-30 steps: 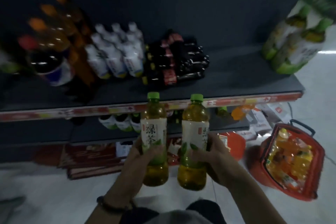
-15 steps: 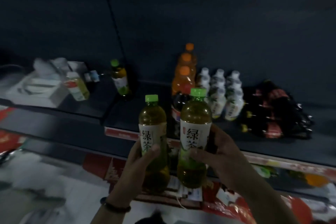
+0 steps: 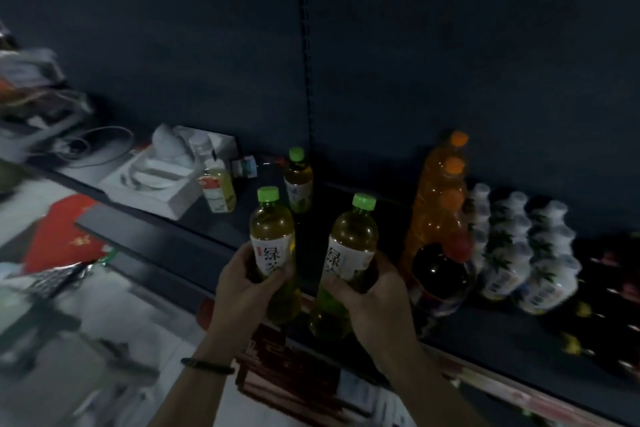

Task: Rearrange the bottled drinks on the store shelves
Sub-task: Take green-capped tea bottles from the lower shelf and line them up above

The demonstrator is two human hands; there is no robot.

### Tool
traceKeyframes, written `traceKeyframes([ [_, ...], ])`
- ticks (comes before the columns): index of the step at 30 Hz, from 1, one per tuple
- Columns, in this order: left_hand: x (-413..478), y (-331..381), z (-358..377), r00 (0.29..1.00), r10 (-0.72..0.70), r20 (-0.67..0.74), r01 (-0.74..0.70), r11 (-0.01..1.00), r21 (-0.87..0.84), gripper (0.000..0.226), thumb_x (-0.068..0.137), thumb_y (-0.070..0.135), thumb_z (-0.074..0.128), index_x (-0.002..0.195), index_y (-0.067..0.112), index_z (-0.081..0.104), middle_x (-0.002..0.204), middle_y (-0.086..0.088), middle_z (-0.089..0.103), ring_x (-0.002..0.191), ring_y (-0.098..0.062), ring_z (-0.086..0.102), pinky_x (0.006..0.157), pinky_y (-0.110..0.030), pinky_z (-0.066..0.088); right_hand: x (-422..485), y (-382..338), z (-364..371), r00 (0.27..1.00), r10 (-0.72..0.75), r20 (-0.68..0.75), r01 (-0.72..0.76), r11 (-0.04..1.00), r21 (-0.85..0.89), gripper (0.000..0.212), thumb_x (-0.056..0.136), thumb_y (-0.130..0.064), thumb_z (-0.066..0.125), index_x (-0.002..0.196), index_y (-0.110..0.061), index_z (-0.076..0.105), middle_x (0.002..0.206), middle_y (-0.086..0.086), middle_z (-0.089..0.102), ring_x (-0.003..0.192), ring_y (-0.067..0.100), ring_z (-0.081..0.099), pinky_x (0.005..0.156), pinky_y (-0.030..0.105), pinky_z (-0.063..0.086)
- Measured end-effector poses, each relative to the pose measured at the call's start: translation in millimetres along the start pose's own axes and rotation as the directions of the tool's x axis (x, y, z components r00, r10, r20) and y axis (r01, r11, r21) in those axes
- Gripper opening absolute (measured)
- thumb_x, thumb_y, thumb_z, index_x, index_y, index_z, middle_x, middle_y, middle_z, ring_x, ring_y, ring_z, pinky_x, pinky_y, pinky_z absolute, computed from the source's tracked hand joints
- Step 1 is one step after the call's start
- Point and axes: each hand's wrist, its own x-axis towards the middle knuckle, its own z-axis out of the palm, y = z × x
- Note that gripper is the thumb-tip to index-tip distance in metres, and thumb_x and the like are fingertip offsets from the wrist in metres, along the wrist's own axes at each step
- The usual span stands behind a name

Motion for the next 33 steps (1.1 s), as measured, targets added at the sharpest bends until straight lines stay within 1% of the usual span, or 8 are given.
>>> traceKeyframes([
  [5, 58, -13, -11, 0.99, 0.014, 0.139, -0.02, 0.999, 0.041, 0.047, 0.088, 0.019, 0.084, 0.128, 0.031, 0.063, 0.116, 0.012, 0.078, 0.108, -0.008, 0.074, 0.089, -0.031, 0.062, 57, 7, 27, 0.996, -0.006, -0.092, 0.003, 1.0, -0.027, 0.053, 0.083, -0.02, 0.09, 0.119, -0.043, 0.059, 0.111, -0.02, 0.071, 0.101, -0.008, 0.069, 0.082, 0.012, 0.053],
  [8, 97, -23, -15, 0.981, 0.044, 0.188, -0.068, 0.99, 0.124, 0.046, 0.086, 0.019, 0.087, 0.123, 0.033, 0.062, 0.113, 0.018, 0.077, 0.105, -0.002, 0.073, 0.085, -0.021, 0.06, 98, 13, 48, 0.985, 0.005, -0.174, -0.024, 0.994, -0.11, 0.06, 0.081, -0.026, 0.091, 0.132, -0.032, 0.06, 0.122, -0.013, 0.071, 0.116, 0.009, 0.067, 0.099, 0.033, 0.057],
  [11, 130, -32, -15, 0.968, 0.071, 0.24, -0.12, 0.973, 0.196, 0.051, 0.084, 0.019, 0.089, 0.125, 0.03, 0.061, 0.115, 0.016, 0.074, 0.105, 0.004, 0.069, 0.085, -0.01, 0.053, 126, 21, 65, 0.977, -0.025, -0.21, -0.013, 0.984, -0.177, 0.056, 0.083, -0.028, 0.089, 0.129, -0.037, 0.058, 0.126, -0.008, 0.071, 0.121, 0.016, 0.067, 0.104, 0.049, 0.056],
  [15, 158, -38, -14, 0.958, 0.117, 0.263, -0.202, 0.924, 0.324, 0.043, 0.085, 0.017, 0.085, 0.122, 0.022, 0.063, 0.105, 0.025, 0.062, 0.092, 0.013, 0.057, 0.072, 0.002, 0.042, 157, 13, 83, 0.967, 0.025, -0.252, -0.09, 0.964, -0.25, 0.062, 0.085, -0.026, 0.088, 0.14, -0.024, 0.059, 0.138, 0.005, 0.067, 0.128, 0.027, 0.063, 0.106, 0.042, 0.052],
  [18, 168, -47, -15, 0.956, 0.159, 0.248, -0.237, 0.916, 0.325, 0.037, 0.091, 0.014, 0.079, 0.125, 0.017, 0.064, 0.105, 0.024, 0.062, 0.092, 0.015, 0.055, 0.074, 0.003, 0.043, 167, 12, 90, 0.966, 0.0, -0.26, -0.083, 0.948, -0.306, 0.064, 0.083, -0.032, 0.089, 0.14, -0.024, 0.06, 0.139, 0.006, 0.066, 0.13, 0.028, 0.062, 0.108, 0.044, 0.052],
  [23, 176, -48, -14, 0.95, 0.158, 0.268, -0.238, 0.924, 0.299, 0.034, 0.093, 0.014, 0.078, 0.124, 0.019, 0.065, 0.109, 0.014, 0.069, 0.099, 0.0, 0.065, 0.073, 0.002, 0.046, 173, 14, 89, 0.96, -0.015, -0.28, -0.088, 0.932, -0.352, 0.065, 0.085, -0.033, 0.087, 0.143, -0.03, 0.058, 0.14, 0.001, 0.066, 0.131, 0.024, 0.061, 0.103, 0.033, 0.049],
  [28, 173, -48, -7, 0.943, 0.175, 0.283, -0.255, 0.927, 0.276, 0.034, 0.094, 0.011, 0.078, 0.123, 0.018, 0.063, 0.103, 0.026, 0.06, 0.09, 0.012, 0.063, 0.075, 0.005, 0.043, 175, 11, 86, 0.96, 0.004, -0.28, -0.104, 0.933, -0.344, 0.047, 0.095, -0.033, 0.078, 0.138, -0.031, 0.059, 0.138, 0.003, 0.067, 0.129, 0.026, 0.062, 0.096, 0.025, 0.042],
  [33, 173, -48, 1, 0.948, 0.205, 0.244, -0.276, 0.911, 0.306, 0.031, 0.095, 0.016, 0.076, 0.121, 0.011, 0.061, 0.101, 0.01, 0.063, 0.085, 0.001, 0.057, 0.069, 0.005, 0.04, 173, 7, 83, 0.968, 0.001, -0.249, -0.102, 0.915, -0.391, 0.054, 0.092, -0.04, 0.08, 0.14, -0.03, 0.058, 0.139, 0.003, 0.065, 0.127, 0.026, 0.062, 0.094, 0.026, 0.041],
])
